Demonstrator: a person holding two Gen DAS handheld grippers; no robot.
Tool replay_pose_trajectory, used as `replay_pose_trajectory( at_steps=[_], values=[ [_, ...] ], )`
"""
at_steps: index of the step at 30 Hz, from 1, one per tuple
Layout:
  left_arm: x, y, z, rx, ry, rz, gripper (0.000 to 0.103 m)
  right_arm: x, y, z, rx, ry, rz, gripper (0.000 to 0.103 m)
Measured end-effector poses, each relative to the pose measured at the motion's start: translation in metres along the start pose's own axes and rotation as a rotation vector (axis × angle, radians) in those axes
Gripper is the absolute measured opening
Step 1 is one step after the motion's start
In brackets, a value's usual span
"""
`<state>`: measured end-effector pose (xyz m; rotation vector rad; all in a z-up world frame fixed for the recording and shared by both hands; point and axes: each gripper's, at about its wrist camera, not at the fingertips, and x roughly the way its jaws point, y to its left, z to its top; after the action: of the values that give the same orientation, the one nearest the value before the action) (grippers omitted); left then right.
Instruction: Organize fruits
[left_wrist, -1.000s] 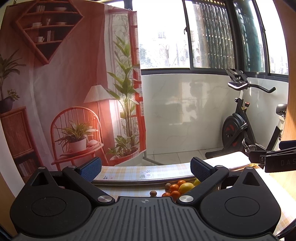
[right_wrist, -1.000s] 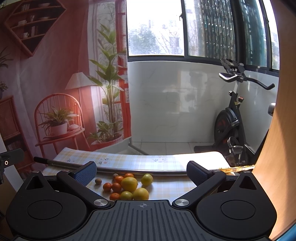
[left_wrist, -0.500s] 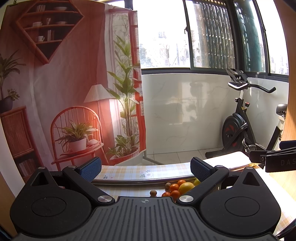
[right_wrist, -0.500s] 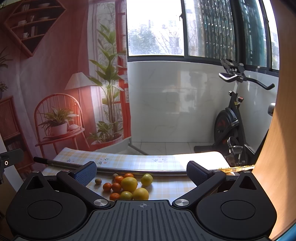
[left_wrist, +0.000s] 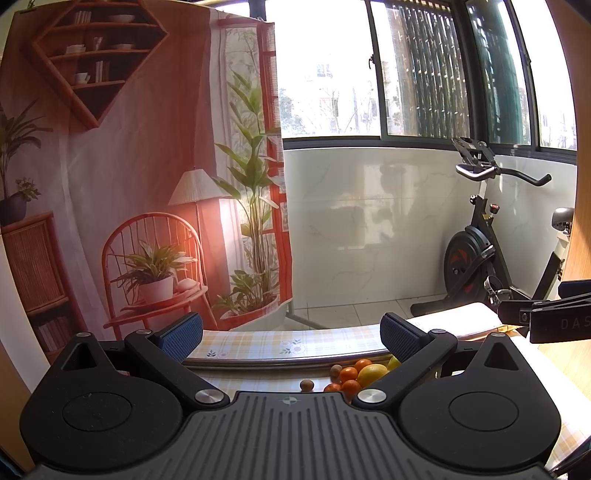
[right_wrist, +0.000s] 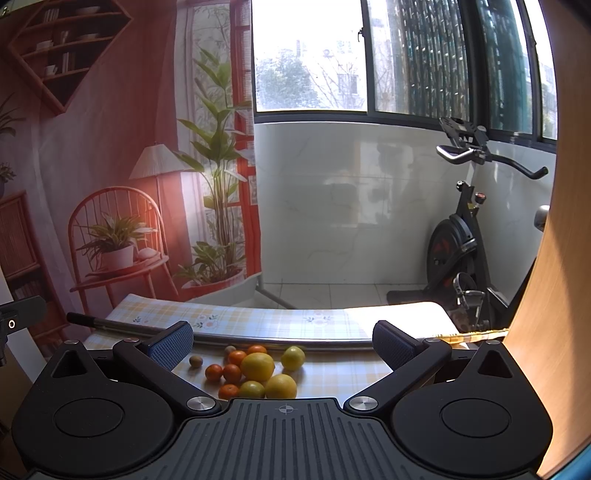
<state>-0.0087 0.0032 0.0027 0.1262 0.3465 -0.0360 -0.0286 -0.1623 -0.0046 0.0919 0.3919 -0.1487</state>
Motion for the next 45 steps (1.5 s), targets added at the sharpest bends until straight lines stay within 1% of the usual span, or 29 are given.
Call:
replay_pose_trajectory(
  at_steps=[8,11,16,20,24,28,30,32,34,37,40,42,45],
  values=[
    [0.003,0.003,0.000,-0.013,0.005,0.021,0.103,-0.001,-0.004,0.001,0.005,0.005,0.009,0.103],
    [0.008,0.005,-0.002,-0.016,0.015,0.028,0.103,0.005,-0.006,-0.003,0.010,0.011,0.014,0.103],
    [0.022,0.006,-0.008,-0.005,0.023,0.033,0.103,0.029,-0.007,-0.011,0.022,0.034,0.011,0.103],
    [0.043,0.014,-0.013,-0.026,0.044,0.023,0.103,0.053,-0.013,-0.021,0.015,0.039,-0.019,0.103],
    [0.066,0.028,-0.019,-0.058,0.055,0.049,0.103,0.083,-0.021,-0.033,0.024,0.048,-0.025,0.103],
    [0.089,0.046,-0.026,-0.127,0.049,0.067,0.103,0.112,-0.030,-0.044,0.041,0.063,-0.009,0.103],
    [0.101,0.052,-0.028,-0.160,0.061,0.071,0.103,0.128,-0.029,-0.051,0.035,0.066,0.010,0.103],
    [0.115,0.056,-0.031,-0.181,0.109,0.093,0.103,0.138,-0.029,-0.056,0.026,0.061,0.016,0.103],
    [0.127,0.057,-0.033,-0.181,0.145,0.112,0.103,0.150,-0.028,-0.061,0.012,0.055,0.020,0.103],
    [0.144,0.063,-0.041,-0.187,0.162,0.110,0.103,0.164,-0.027,-0.066,0.006,0.055,0.054,0.103],
    [0.157,0.065,-0.049,-0.210,0.173,0.100,0.103,0.176,-0.028,-0.073,0.013,0.074,0.078,0.103],
    [0.167,0.065,-0.053,-0.217,0.186,0.087,0.103,0.184,-0.028,-0.078,0.014,0.087,0.069,0.103],
    [0.183,0.063,-0.060,-0.212,0.194,0.055,0.103,0.199,-0.027,-0.086,-0.002,0.110,0.027,0.103]
  ],
)
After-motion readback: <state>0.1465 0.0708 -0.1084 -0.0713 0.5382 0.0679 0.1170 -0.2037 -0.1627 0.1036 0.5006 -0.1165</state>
